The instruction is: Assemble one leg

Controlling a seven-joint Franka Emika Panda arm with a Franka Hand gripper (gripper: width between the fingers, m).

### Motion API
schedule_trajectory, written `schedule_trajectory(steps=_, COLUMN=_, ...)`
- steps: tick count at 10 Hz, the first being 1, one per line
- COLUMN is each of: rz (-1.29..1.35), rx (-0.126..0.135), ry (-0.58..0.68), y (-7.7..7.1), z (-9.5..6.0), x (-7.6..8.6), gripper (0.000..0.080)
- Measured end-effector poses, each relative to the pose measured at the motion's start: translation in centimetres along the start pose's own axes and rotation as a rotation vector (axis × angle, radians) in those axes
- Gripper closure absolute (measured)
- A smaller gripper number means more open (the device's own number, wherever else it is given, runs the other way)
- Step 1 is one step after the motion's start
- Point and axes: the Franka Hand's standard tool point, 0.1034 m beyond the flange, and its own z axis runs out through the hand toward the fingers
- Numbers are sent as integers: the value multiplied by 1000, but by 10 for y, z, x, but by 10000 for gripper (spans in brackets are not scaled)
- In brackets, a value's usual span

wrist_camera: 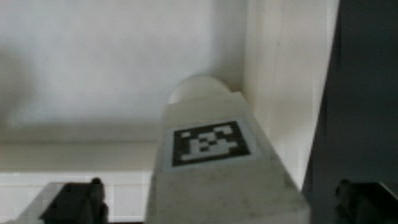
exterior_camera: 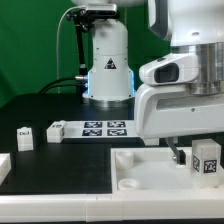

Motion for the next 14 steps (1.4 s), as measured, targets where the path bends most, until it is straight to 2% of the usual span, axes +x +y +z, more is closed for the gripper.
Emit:
schedule_trajectory(steps=2, rz=-28, rx=0, ry=0, y=1, z=0, x=0, gripper=151)
schedule_trajectory(steps=4, rz=-28, rx=0, ry=0, y=1, z=0, x=0, gripper=409)
schedule_trajectory(steps=5, rz=-28, rx=0, ry=0, y=1, z=0, x=0, gripper=409)
schedule_trajectory(steps=6, rz=-15, rx=1, ry=0, y=1, z=0, x=0, gripper=509)
schedule_trajectory(steps=9, rz=90, rx=2, ry=0, y=1, z=0, x=0, gripper=509)
schedule_trajectory(steps=14, rz=783, rx=5, ry=-3, y=5, z=0, x=-1, gripper=509)
